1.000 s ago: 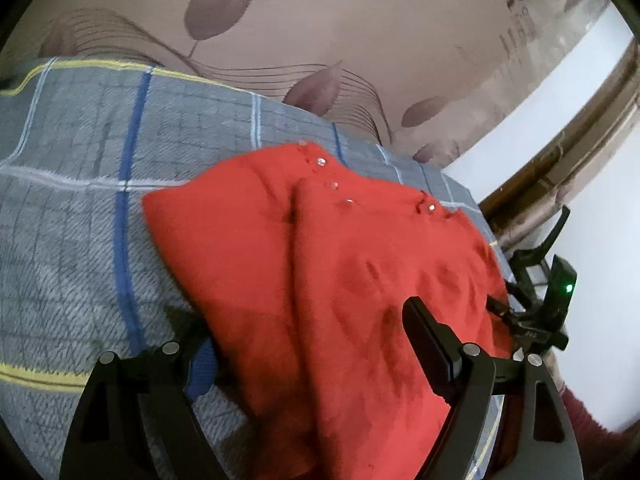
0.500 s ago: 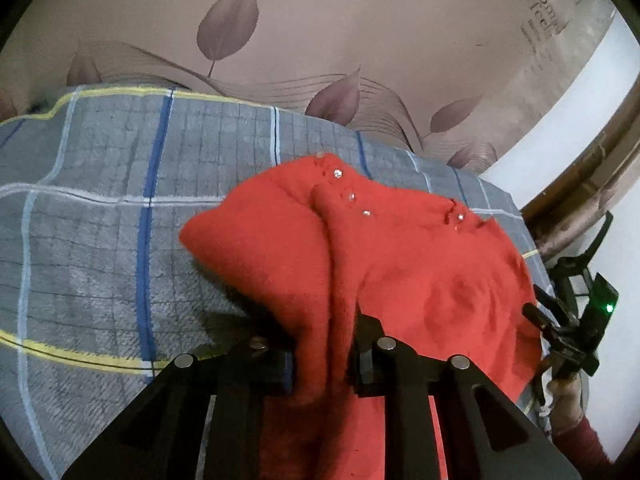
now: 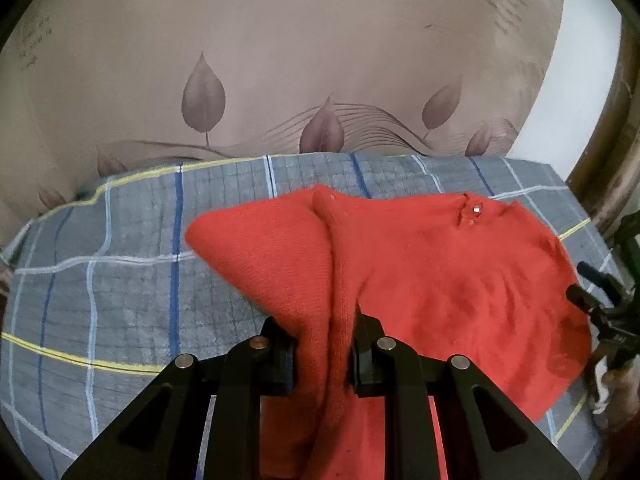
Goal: Fold small clothes
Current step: 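Grasp the side edge of the folded sweater with the left tool, then lift the sweater side with the left tool and fold it over the other half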
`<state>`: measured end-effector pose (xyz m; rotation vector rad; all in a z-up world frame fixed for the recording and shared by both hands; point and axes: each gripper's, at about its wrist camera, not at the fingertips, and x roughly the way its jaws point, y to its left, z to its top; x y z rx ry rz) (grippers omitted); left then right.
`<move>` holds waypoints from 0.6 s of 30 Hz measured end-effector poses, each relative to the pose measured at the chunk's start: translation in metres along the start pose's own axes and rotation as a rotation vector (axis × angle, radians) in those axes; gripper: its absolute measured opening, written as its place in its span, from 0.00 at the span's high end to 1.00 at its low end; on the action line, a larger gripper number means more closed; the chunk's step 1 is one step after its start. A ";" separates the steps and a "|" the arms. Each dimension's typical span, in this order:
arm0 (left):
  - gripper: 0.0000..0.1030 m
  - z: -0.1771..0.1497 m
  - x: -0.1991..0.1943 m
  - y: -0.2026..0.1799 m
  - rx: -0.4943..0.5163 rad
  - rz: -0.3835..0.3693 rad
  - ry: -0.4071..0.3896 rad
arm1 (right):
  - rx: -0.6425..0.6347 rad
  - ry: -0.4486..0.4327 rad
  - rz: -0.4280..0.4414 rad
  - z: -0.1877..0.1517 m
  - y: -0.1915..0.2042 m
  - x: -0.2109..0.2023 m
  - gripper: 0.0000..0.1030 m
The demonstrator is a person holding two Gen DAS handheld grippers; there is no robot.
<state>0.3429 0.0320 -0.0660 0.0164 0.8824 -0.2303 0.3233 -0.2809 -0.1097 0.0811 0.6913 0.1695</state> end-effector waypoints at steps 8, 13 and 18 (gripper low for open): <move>0.81 -0.004 -0.002 -0.010 0.041 0.044 -0.011 | -0.005 0.005 -0.005 -0.001 0.001 -0.001 0.00; 0.81 -0.004 0.000 -0.013 0.058 0.063 -0.010 | -0.005 0.005 -0.004 0.000 0.001 0.000 0.00; 0.81 -0.004 0.001 -0.013 0.059 0.069 -0.007 | -0.005 0.005 -0.004 -0.001 0.001 -0.001 0.00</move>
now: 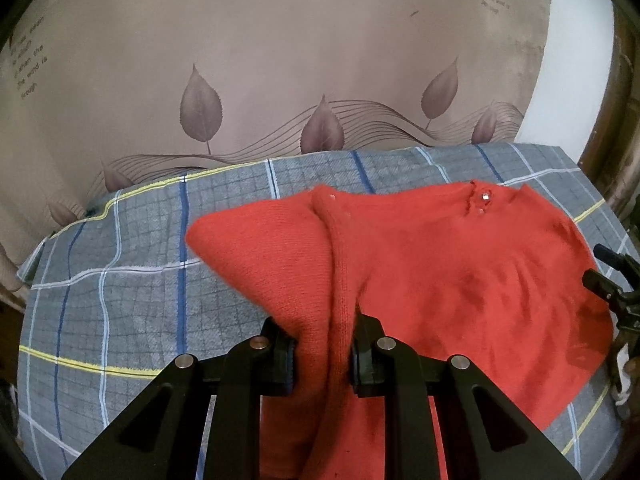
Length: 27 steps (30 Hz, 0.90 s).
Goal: Fold small clothes
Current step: 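Lift the sweater side with the left tool and fold it over the other half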
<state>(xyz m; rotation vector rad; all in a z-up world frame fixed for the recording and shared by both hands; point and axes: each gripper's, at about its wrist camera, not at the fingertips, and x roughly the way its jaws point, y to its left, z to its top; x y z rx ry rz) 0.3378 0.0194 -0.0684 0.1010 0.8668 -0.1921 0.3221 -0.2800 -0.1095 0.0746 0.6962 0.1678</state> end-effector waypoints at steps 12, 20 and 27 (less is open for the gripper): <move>0.81 0.008 0.002 0.008 -0.082 -0.082 0.048 | 0.001 0.002 0.002 0.001 0.000 0.000 0.00; 0.81 0.021 0.002 0.014 -0.319 -0.260 0.120 | 0.024 -0.026 0.030 0.000 -0.001 -0.005 0.00; 0.82 0.038 -0.001 -0.029 -0.376 -0.325 0.142 | 0.044 -0.053 0.058 -0.001 -0.006 -0.013 0.00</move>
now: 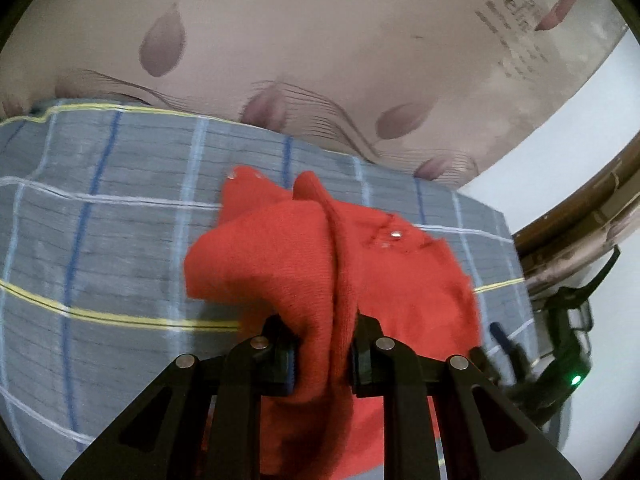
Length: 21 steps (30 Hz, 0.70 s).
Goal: Fold small clothes
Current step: 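Lift the sweater side with the left tool and fold it over the other half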
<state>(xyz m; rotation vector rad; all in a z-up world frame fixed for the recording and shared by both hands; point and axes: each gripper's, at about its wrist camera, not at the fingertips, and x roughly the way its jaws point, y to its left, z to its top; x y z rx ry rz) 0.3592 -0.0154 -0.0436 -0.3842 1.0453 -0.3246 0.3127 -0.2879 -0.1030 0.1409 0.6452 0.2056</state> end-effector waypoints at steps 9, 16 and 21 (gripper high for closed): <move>0.82 -0.005 0.038 -0.079 0.015 -0.048 0.032 | 0.005 0.018 0.087 0.000 -0.002 0.000 0.00; 0.82 -0.016 0.072 -0.115 0.029 -0.049 0.070 | -0.038 0.099 0.125 -0.002 0.006 0.013 0.00; 0.81 -0.020 0.086 -0.134 0.073 -0.061 0.103 | -0.047 0.116 0.152 -0.005 0.008 0.016 0.00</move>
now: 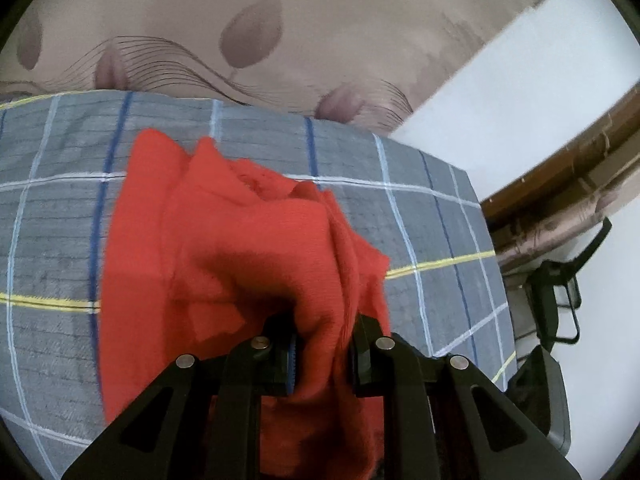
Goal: Fold small clothes
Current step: 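Lift the sweater side with the left tool and fold it over the other half, then open the left tool to release the folded sweater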
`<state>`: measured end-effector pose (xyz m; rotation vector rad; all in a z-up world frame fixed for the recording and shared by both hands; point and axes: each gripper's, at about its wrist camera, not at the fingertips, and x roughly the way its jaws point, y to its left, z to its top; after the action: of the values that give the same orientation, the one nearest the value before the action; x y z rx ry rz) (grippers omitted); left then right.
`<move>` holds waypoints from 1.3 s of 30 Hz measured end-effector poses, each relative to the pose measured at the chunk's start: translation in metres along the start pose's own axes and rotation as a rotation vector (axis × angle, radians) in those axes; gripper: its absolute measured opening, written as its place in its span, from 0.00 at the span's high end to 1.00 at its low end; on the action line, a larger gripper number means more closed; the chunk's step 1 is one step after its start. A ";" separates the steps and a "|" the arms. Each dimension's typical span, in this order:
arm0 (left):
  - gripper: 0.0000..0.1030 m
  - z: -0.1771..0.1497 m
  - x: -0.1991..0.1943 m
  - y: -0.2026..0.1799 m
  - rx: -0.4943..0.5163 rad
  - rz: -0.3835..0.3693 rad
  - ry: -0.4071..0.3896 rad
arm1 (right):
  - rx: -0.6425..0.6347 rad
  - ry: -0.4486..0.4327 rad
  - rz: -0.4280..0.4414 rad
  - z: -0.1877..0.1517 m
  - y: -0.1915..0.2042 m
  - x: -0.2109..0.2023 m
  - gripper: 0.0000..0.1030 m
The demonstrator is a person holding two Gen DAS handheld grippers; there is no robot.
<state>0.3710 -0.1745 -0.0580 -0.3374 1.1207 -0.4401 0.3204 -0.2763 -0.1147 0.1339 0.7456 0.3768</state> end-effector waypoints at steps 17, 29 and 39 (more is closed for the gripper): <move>0.45 -0.012 -0.079 0.007 0.158 -0.380 -0.097 | 0.170 0.163 0.388 0.001 -0.044 0.008 0.00; 0.39 -0.119 -0.021 0.018 0.302 -0.394 -0.040 | 0.523 0.109 0.607 -0.002 -0.088 0.004 0.00; 0.39 -0.148 -0.036 0.008 0.438 -0.492 -0.026 | 0.422 0.091 0.594 0.009 -0.068 -0.030 0.00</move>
<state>0.2235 -0.1560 -0.0928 -0.2277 0.8797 -1.0929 0.3261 -0.3502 -0.1065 0.7499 0.8618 0.7895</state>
